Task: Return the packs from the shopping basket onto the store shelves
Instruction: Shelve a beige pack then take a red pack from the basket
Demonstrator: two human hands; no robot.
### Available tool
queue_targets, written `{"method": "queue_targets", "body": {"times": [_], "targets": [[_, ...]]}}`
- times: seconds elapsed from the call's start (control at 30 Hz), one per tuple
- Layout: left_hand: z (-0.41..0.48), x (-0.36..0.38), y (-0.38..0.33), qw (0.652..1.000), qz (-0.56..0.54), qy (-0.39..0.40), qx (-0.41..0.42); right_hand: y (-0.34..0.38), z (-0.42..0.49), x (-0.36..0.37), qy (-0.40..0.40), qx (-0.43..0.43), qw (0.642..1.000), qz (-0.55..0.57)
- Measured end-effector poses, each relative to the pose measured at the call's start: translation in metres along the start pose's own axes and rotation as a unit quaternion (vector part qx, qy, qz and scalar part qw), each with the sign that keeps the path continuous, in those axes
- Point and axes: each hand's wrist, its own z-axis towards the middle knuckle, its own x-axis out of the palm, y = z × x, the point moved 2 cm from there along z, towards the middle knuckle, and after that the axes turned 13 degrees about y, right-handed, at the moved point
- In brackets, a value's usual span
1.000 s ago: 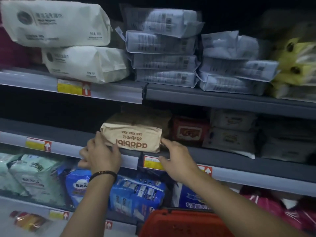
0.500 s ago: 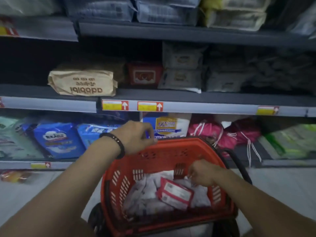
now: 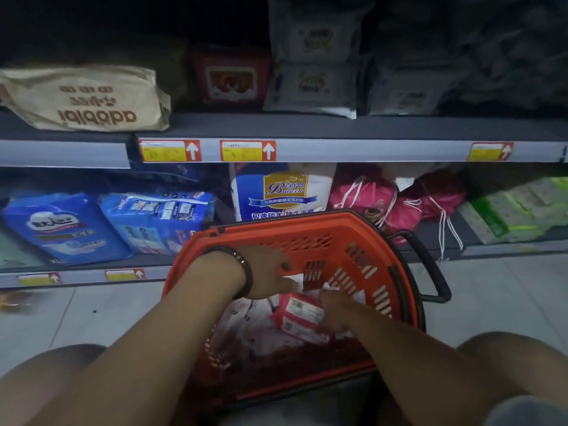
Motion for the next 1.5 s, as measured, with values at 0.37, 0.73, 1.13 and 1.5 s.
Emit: {"method": "queue_targets", "body": {"times": [0.37, 0.73, 1.13, 1.5], "targets": [[0.019, -0.007, 0.043, 0.997, 0.036, 0.038, -0.06, -0.002, 0.047, 0.009, 0.005, 0.02, 1.0, -0.01], [-0.001, -0.001, 0.037, 0.995, 0.038, 0.033, -0.081, 0.026, -0.042, -0.059, -0.105, -0.149, 0.971, 0.153], [-0.03, 0.008, 0.009, 0.822, -0.543, -0.106, 0.139, 0.029, -0.167, -0.106, -0.142, -0.31, 0.759, 0.555], [-0.043, -0.018, -0.006, 0.53, -0.796, -0.243, 0.162, 0.072, -0.18, -0.142, -0.111, -0.373, 0.702, 0.596]]}}
